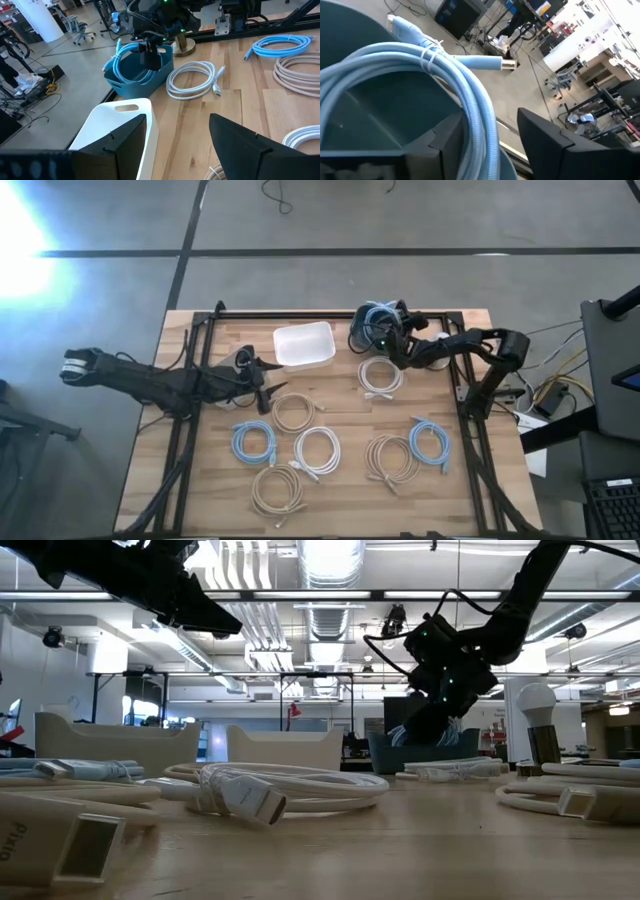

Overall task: Pick & Place USB Port
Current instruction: Put the middle blue charger cable into the blue bin, then put the top brown charger cable into the gray bin

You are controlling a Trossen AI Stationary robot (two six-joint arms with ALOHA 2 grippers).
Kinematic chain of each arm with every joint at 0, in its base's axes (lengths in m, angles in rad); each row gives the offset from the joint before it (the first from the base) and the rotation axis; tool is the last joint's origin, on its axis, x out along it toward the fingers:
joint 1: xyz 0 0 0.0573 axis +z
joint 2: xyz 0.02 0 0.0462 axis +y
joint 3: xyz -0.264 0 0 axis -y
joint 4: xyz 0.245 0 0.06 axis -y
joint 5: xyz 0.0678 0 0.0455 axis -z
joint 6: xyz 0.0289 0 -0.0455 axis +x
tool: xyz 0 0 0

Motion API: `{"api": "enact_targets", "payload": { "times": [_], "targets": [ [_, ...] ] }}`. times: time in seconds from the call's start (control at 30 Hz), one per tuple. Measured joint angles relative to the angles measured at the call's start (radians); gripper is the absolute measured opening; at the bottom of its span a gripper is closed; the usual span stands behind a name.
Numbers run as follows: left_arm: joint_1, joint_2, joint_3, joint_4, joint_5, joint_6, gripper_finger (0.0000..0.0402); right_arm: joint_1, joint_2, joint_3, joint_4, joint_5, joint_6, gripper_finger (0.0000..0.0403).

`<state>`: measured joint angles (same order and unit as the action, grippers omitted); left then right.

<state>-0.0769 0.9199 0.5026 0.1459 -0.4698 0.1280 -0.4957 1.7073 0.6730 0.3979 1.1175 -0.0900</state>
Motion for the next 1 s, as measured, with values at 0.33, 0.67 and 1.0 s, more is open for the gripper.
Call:
{"api": "enact_targets", "payload": {
  "times": [0.33,0.67,1.0],
  "targets": [
    [0.000,0.000,0.000,0.000,0.000,-0.002,0.0234,0.043,-0.049,0.011,-0.006,-0.001,0.000,0.0230],
    [0.000,0.000,0.000,0.000,0.000,-0.024,0.0233,0.145,-0.253,0.011,-0.194,-0.099,0.060,0.0229],
    [0.000,0.000,0.000,-0.010,0.023,-0.133,0.0233,0.234,-0.421,0.010,-0.401,-0.528,0.246,0.0226]
  ]
}}
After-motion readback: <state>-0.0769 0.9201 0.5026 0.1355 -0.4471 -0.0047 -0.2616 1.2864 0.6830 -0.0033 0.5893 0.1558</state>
